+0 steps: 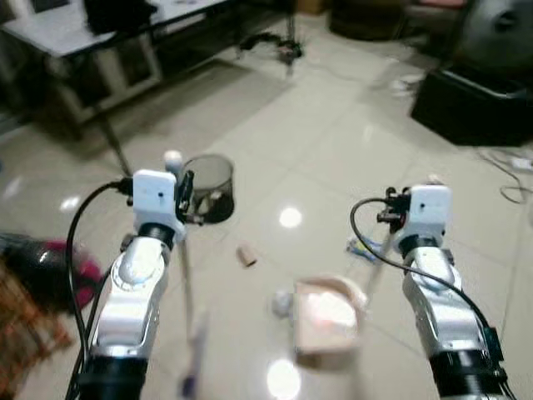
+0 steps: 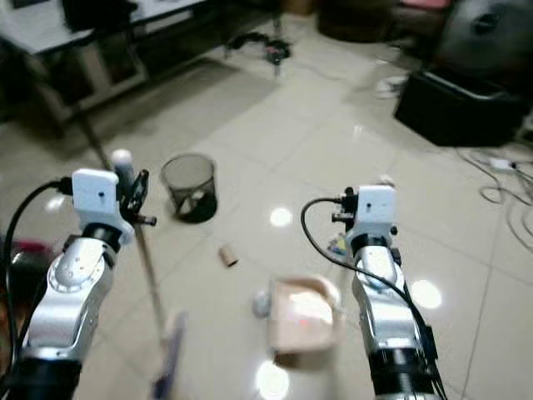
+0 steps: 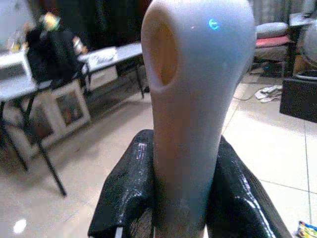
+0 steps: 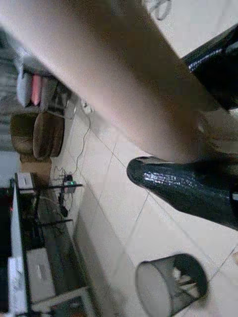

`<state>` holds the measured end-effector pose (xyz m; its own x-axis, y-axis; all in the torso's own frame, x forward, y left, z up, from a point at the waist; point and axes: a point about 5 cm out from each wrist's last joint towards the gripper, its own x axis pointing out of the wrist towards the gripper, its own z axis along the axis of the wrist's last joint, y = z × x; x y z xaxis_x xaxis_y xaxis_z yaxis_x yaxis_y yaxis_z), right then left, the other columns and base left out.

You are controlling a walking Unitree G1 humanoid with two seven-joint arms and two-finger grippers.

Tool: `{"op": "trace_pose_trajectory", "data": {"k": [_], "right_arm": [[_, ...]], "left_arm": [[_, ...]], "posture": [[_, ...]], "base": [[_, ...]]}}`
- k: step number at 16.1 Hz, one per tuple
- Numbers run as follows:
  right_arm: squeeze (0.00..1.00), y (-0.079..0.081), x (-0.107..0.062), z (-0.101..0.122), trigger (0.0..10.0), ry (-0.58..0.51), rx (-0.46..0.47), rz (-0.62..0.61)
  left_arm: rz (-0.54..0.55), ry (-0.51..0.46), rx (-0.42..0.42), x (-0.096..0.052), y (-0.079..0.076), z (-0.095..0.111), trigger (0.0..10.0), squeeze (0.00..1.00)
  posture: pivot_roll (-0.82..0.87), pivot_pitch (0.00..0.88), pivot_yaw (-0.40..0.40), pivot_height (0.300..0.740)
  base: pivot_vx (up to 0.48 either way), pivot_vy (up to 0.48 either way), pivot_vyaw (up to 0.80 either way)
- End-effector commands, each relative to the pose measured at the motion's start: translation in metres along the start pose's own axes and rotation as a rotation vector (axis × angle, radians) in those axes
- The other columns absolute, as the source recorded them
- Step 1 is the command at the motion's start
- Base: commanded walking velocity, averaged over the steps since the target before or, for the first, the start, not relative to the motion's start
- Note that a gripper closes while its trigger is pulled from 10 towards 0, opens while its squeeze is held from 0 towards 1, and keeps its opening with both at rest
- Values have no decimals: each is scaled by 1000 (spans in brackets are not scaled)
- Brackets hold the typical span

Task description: Sweep floor

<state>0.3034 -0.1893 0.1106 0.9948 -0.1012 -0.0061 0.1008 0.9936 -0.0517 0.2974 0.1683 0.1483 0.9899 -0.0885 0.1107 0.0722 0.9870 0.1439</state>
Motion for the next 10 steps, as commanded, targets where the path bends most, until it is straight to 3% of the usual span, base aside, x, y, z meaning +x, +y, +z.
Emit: {"op": "trace_pose_trajectory", "data": {"k": [1, 4, 7, 10], "right_arm": [[0, -5, 0, 7, 10000, -35, 1, -15], [0, -7, 1, 5, 10000, -19, 35, -33], [0, -8, 0, 5, 10000, -17, 38, -41], [0, -8, 0, 6, 10000, -25, 25, -41]], "left_arm": [[-28, -55, -13, 5, -8, 11, 10000, 0], [-31, -54, -11, 6, -8, 11, 10000, 0], [-34, -49, -9, 7, -7, 9, 10000, 0], [-36, -49, -7, 8, -6, 9, 10000, 0]], "posture": [[-3, 0, 74, 740], [-3, 0, 76, 740], [-1, 0, 80, 740], [-2, 0, 82, 740]], "base": [[405, 0, 0], [406, 0, 0], [404, 0, -719], [404, 0, 0]]}}
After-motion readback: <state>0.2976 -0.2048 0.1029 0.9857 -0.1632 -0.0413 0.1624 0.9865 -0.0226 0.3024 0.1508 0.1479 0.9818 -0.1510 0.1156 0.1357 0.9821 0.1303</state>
